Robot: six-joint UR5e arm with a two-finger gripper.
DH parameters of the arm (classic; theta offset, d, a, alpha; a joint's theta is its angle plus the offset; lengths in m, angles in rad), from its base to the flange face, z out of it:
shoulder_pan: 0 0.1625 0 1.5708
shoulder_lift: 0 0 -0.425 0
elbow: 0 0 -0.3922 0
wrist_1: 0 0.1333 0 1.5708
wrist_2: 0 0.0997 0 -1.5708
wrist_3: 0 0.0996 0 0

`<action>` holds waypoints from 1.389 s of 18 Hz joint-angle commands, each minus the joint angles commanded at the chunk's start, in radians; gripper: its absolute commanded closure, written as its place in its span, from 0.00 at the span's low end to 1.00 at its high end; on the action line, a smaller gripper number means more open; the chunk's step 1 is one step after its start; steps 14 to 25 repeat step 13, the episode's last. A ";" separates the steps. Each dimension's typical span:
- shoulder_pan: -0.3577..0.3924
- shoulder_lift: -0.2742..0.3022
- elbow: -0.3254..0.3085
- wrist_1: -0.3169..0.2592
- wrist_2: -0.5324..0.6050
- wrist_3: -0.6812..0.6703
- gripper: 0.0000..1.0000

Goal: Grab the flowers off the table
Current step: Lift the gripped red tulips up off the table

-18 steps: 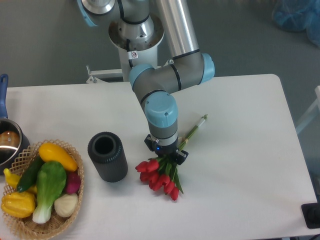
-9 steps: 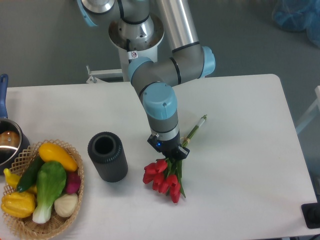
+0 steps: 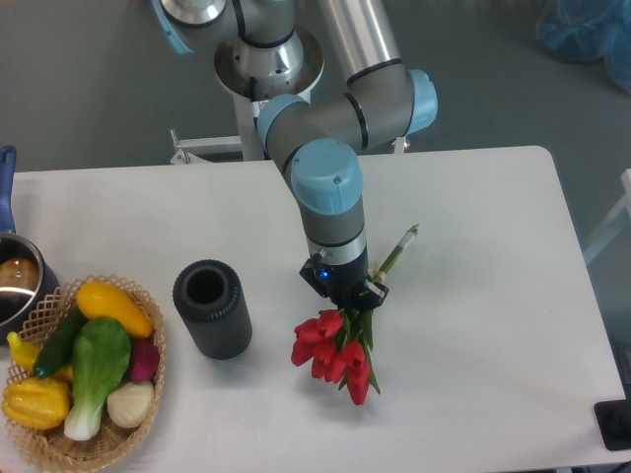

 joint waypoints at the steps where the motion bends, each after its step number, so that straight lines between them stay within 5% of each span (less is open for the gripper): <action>1: 0.000 0.000 0.028 -0.037 -0.008 0.000 0.98; 5: 0.011 -0.008 0.124 -0.146 -0.031 0.020 0.97; 25: 0.043 -0.011 0.157 -0.158 -0.034 0.083 0.99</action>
